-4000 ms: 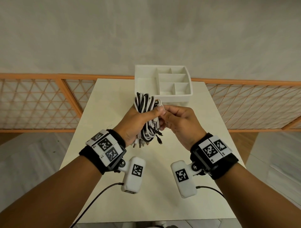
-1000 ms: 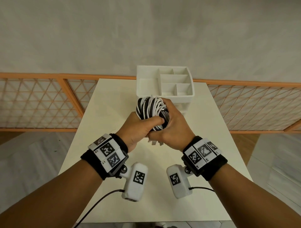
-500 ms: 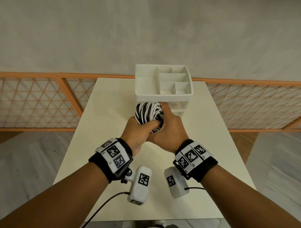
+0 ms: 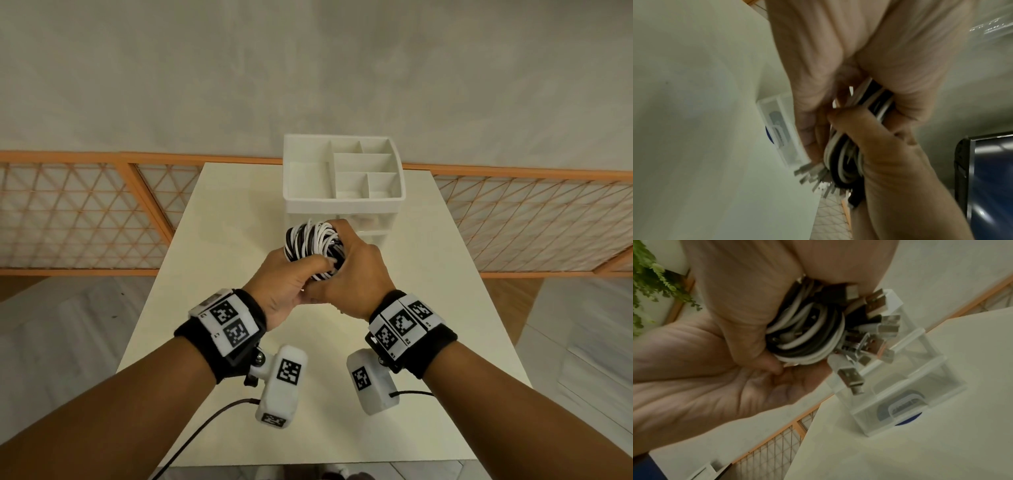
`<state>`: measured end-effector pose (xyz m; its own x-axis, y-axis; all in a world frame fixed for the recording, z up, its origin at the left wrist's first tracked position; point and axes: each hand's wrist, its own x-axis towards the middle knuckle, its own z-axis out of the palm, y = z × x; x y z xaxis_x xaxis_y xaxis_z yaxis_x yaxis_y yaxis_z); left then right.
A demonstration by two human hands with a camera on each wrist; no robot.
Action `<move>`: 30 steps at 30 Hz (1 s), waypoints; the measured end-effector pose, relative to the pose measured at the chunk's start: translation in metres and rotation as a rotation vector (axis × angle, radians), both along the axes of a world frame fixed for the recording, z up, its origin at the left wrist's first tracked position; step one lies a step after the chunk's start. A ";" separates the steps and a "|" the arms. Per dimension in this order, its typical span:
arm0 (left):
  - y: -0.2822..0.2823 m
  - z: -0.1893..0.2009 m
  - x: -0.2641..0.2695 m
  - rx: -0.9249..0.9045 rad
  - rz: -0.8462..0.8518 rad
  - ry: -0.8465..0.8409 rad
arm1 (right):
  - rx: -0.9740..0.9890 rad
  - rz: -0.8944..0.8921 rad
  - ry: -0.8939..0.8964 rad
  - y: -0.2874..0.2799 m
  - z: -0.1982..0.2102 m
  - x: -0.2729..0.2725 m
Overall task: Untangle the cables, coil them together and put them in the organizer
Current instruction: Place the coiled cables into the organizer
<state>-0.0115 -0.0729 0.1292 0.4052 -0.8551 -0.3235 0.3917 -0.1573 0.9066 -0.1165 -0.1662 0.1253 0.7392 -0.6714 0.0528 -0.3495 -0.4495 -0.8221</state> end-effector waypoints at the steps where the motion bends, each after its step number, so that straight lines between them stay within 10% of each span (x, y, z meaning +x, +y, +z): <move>1: -0.002 -0.002 -0.004 0.009 0.044 -0.026 | -0.009 0.006 0.015 0.001 0.000 0.001; 16: -0.012 -0.044 -0.001 0.304 -0.251 0.045 | 0.063 -0.094 0.201 -0.019 -0.051 -0.017; 30: -0.125 -0.081 0.026 0.303 0.168 0.498 | 0.139 -0.350 0.113 -0.095 -0.050 -0.045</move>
<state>0.0145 -0.1976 0.0485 0.2636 -0.6328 -0.7281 0.7993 -0.2793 0.5321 -0.1618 -0.2613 0.0755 0.4599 -0.8792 -0.1245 -0.5537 -0.1743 -0.8143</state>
